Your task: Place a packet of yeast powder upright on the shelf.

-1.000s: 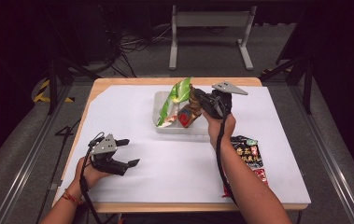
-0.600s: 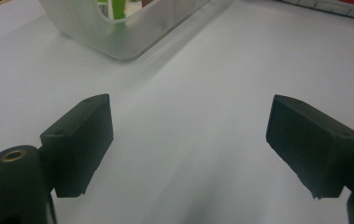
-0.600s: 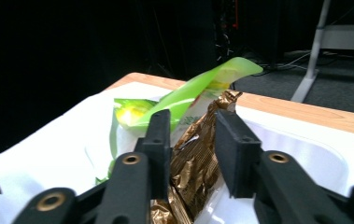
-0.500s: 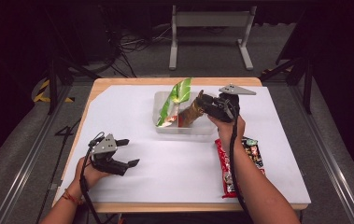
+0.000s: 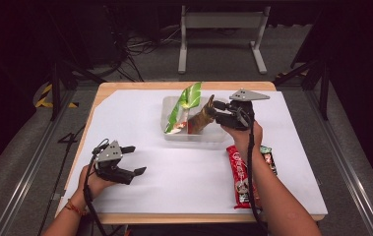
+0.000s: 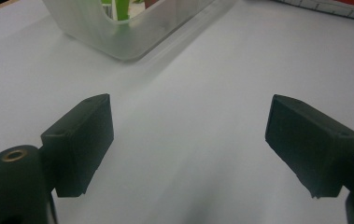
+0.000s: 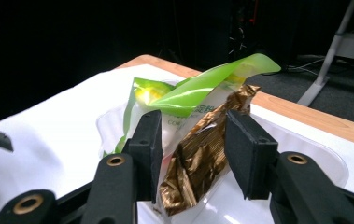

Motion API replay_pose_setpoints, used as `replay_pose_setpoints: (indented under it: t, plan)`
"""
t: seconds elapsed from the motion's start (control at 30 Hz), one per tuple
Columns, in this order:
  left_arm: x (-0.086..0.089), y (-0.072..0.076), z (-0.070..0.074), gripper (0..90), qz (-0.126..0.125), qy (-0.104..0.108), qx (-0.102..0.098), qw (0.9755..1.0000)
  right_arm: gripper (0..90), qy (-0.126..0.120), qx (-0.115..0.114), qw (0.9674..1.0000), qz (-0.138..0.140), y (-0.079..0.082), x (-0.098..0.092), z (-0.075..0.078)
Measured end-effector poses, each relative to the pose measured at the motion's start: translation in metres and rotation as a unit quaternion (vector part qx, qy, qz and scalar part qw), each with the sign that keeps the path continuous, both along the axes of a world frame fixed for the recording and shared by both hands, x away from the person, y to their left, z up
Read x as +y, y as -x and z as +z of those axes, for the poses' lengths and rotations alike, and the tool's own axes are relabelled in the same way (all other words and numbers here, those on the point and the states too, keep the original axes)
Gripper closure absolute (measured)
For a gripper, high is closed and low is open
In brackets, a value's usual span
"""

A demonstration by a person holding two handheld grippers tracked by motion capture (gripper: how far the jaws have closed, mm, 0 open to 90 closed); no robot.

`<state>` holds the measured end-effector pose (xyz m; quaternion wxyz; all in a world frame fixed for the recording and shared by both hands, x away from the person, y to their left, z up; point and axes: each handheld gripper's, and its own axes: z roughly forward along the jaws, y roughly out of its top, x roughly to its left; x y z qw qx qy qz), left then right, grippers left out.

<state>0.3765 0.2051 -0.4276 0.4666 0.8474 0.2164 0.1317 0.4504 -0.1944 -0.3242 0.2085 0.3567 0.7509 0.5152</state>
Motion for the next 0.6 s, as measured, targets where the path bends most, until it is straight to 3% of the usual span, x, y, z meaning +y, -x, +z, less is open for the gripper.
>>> replay_pose_setpoints:
  t: [0.2,0.3,0.47,0.6]
  plan:
    - [0.001,-0.002,0.000,16.2,-0.002,0.003,0.002,1.0000,50.5,0.033,-0.010,0.9993,0.017,0.006,-0.001,0.004]
    - [0.002,-0.004,-0.001,16.4,-0.002,0.004,0.004,1.0000,45.2,0.038,-0.014,0.9987,0.031,0.010,-0.005,0.006]
    - [0.002,-0.004,-0.002,16.4,-0.003,0.003,0.006,1.0000,41.2,0.046,-0.014,0.9981,0.039,0.014,-0.010,0.007]
    - [0.002,-0.004,-0.002,16.4,-0.002,0.002,0.006,1.0000,37.2,0.069,-0.010,0.9962,0.053,0.018,-0.014,0.005]
